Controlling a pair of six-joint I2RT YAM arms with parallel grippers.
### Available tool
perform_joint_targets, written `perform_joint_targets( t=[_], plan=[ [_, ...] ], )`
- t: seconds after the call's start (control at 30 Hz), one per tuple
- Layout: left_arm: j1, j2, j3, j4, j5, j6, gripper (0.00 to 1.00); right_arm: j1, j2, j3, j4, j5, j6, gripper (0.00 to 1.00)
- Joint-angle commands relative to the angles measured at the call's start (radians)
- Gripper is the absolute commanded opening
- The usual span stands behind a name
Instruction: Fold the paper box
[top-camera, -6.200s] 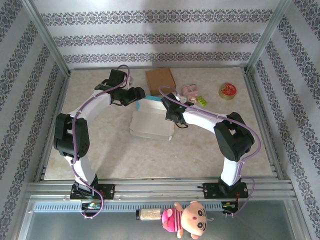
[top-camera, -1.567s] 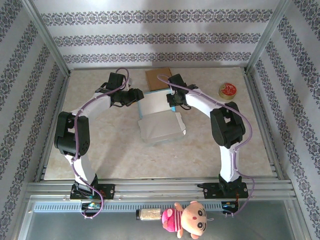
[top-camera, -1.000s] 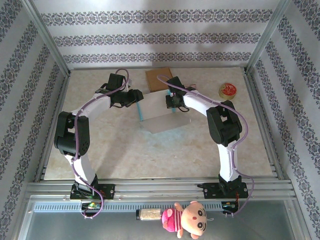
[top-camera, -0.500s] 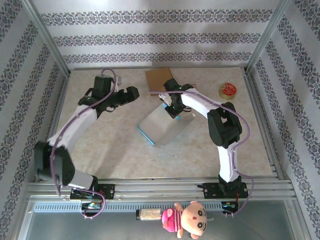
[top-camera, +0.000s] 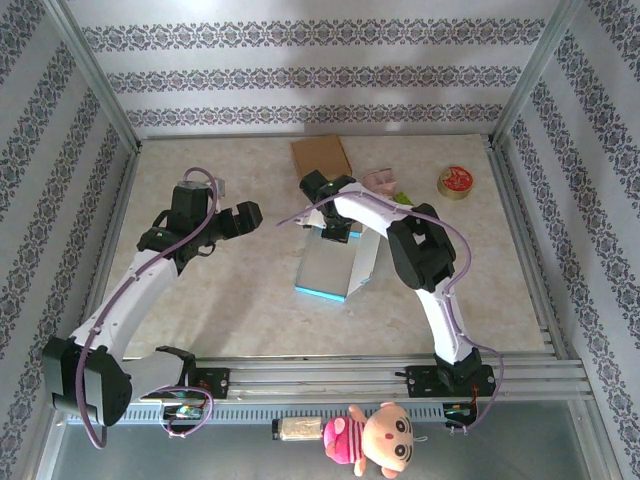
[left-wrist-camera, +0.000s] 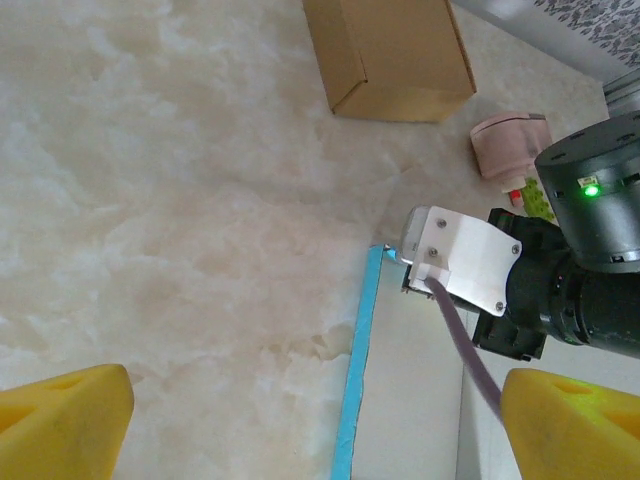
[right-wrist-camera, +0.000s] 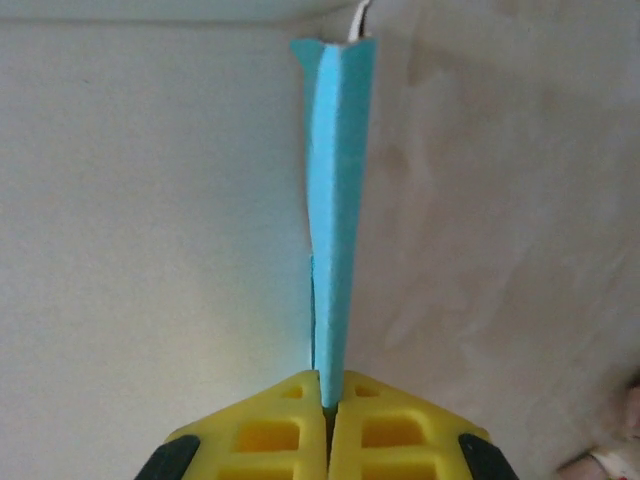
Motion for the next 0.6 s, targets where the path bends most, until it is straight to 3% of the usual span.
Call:
perform_joint_targets(
  t=[0.0,0.07,0.13,0.27,0.37,0.47,0.57],
  plan=[
    [0.011,0.002,-0.005,0.029,0.013,-0.011,0.95,-0.002,0.061,-0.061,0.051,0.063,-0.048,0.1],
    [0.01,0.011,0.002,0.033,0.014,-0.005,0.95,0.0,0.062,-0.069,0.062,0.07,-0.05,0.1],
    [0.01,0.021,0.014,0.027,0.014,0.004,0.95,0.002,0.061,-0.075,0.067,0.062,-0.052,0.01],
    [0.012,0.026,0.023,0.019,0.017,0.015,0.96,0.012,0.048,-0.085,0.1,0.076,-0.088,0.0],
    [0.013,0.013,0.027,0.005,0.009,0.023,0.96,0.031,0.002,-0.126,0.135,0.081,-0.199,0.0],
    [0.016,-0.017,0.023,-0.01,-0.013,0.032,0.96,0.053,-0.106,-0.232,0.239,0.007,-0.359,0.0],
    [0.019,-0.065,0.004,-0.014,-0.055,0.041,0.96,0.087,-0.214,-0.305,0.252,-0.215,-0.542,0.0]
  ],
)
